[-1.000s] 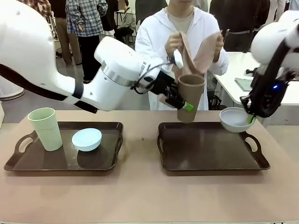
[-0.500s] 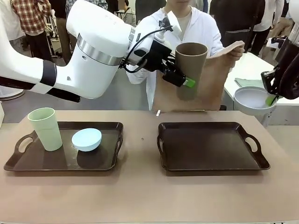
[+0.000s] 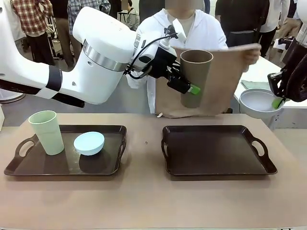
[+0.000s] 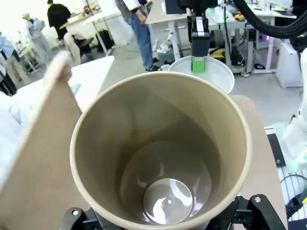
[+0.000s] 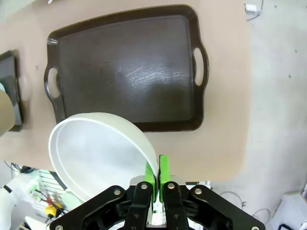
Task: Set up a tray with a mat and arrange the tableware.
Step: Pick up the Picnic Bowl and Reusable plastic cup from the Handle tray in front of the human's position and hold them in the air, then place the Picnic Bowl and Reusable plastic cup back onto the Handle tray in front of the human's position.
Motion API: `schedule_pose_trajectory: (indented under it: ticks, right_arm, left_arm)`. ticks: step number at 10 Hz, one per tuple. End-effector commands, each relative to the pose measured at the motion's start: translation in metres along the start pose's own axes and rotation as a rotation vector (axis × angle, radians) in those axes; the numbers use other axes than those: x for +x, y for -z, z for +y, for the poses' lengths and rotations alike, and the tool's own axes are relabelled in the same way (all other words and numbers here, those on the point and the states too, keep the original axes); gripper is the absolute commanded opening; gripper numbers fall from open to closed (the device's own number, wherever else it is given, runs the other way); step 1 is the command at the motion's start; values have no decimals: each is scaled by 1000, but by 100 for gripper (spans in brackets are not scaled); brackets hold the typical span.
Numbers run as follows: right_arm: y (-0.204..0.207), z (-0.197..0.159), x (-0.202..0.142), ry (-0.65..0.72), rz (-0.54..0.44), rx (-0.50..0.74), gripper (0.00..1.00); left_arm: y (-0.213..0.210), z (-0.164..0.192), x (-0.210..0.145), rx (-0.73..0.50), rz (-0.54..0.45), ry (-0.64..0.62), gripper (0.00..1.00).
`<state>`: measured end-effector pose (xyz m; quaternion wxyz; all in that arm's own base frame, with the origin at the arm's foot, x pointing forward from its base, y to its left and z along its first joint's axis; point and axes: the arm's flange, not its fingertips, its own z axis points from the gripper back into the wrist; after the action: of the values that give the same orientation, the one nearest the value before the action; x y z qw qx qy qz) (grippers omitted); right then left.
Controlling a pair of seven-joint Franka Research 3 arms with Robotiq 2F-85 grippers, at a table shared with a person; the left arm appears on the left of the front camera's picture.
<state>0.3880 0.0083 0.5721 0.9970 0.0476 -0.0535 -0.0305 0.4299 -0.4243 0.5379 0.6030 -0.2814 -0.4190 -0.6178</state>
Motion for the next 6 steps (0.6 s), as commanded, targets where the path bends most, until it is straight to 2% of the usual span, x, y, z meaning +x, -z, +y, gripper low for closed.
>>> schedule_pose_trajectory:
  ticks: [1, 6]
  right_arm:
    - [1, -1, 1, -1, 1, -7, 0]
    - [1, -1, 1, -1, 1, -7, 0]
  left_arm:
    - [-2, 1, 4, -10, -11, 11, 0]
    - [-2, 1, 4, -10, -11, 11, 0]
